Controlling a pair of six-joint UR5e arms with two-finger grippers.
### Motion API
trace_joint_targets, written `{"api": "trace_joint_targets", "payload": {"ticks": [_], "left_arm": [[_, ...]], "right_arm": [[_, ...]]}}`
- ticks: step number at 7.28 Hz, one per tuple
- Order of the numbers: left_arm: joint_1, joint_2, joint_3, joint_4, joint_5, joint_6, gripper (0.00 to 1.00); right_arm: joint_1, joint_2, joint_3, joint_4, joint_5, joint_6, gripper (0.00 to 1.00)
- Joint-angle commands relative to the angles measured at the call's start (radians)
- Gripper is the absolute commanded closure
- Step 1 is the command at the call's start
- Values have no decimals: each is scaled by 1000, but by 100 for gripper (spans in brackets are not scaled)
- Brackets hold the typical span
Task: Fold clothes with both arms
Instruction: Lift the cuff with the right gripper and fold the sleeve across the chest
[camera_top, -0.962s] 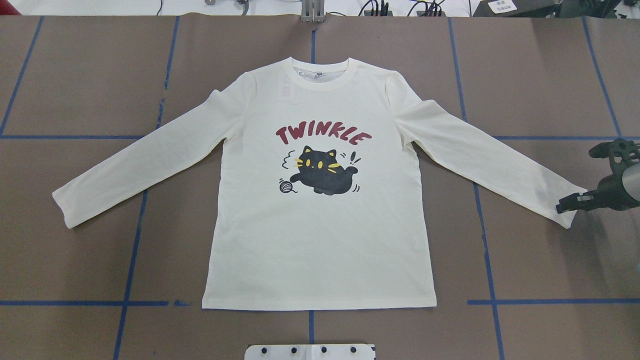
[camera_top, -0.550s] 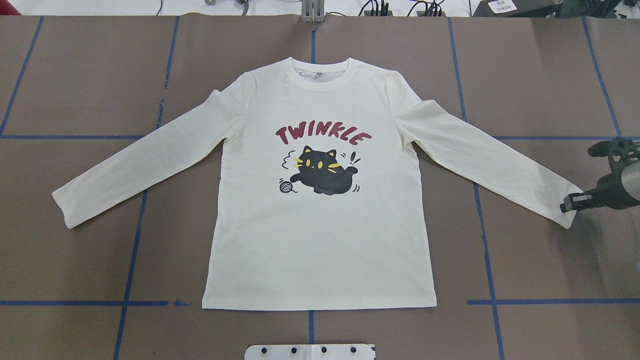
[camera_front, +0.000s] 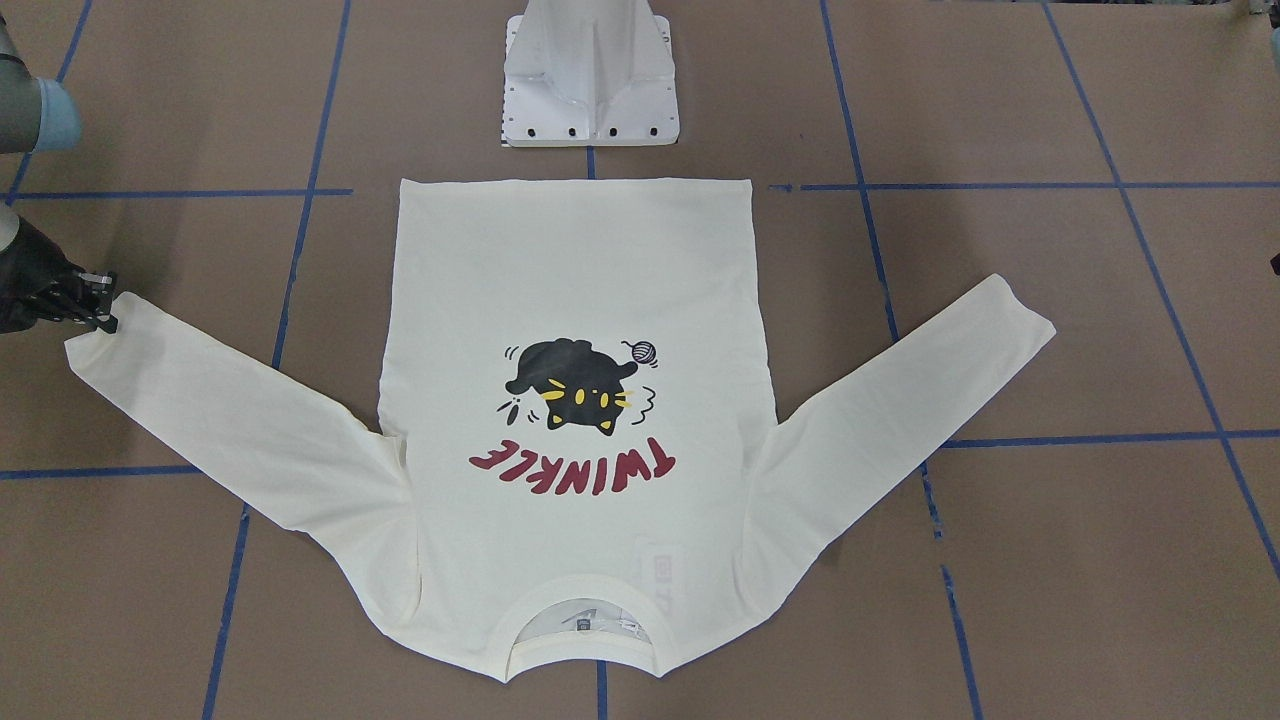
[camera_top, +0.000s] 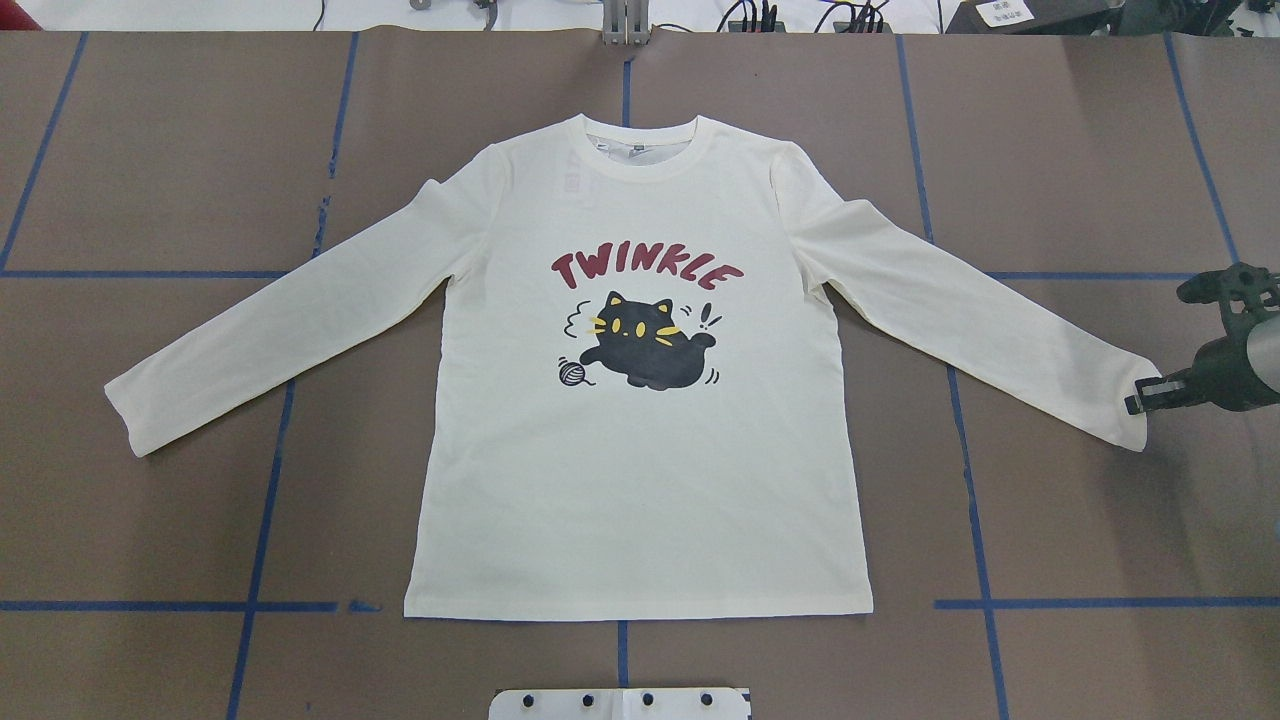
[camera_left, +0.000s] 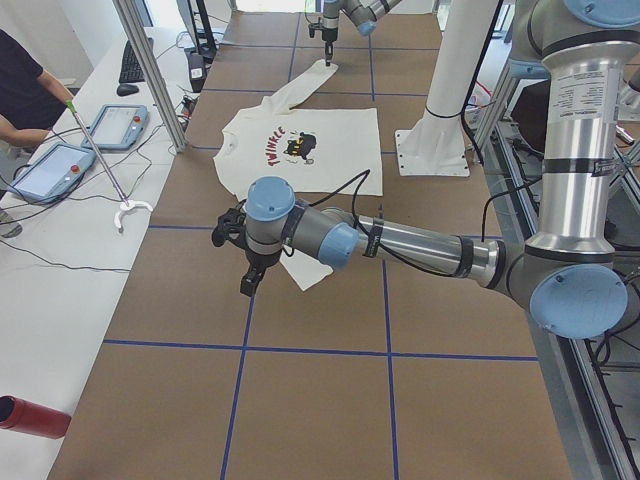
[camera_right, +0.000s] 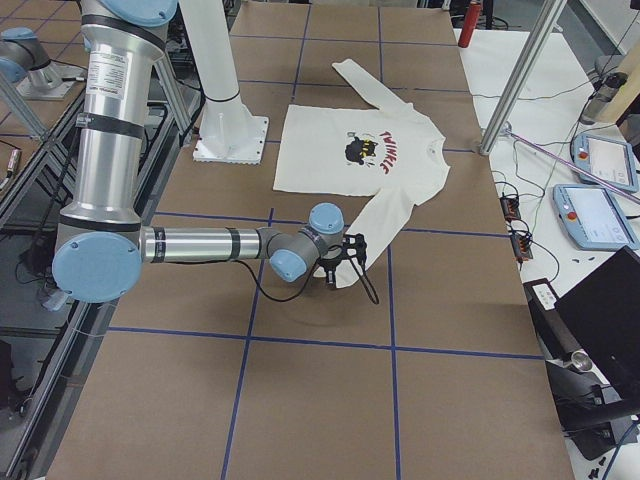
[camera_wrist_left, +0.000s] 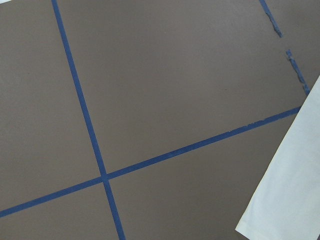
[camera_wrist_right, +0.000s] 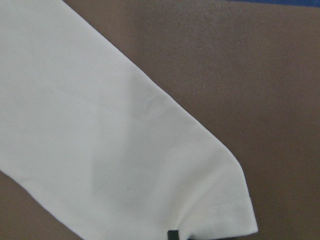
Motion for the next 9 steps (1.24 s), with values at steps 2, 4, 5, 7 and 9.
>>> {"api": "trace_joint_targets", "payload": {"ticks": [2,4,5,7,9], "left_arm": [[0,-3,1,-1,-33,-5,0],[0,-6,2,-2,-58,-5,0],[0,-4,2,-2,-58,-5,0],[0,-3,5,-2,-57,-5,0],[0,-3,21,-2,-55,-3,0]], "right_arm": [[34,112,25,1,61,136,100],[34,299,-1,1,82,356,100],[34,405,-46,3,83,445,100],[31,668,-169,6,105,541,100],[19,902,-295,17,71,559,100]]}}
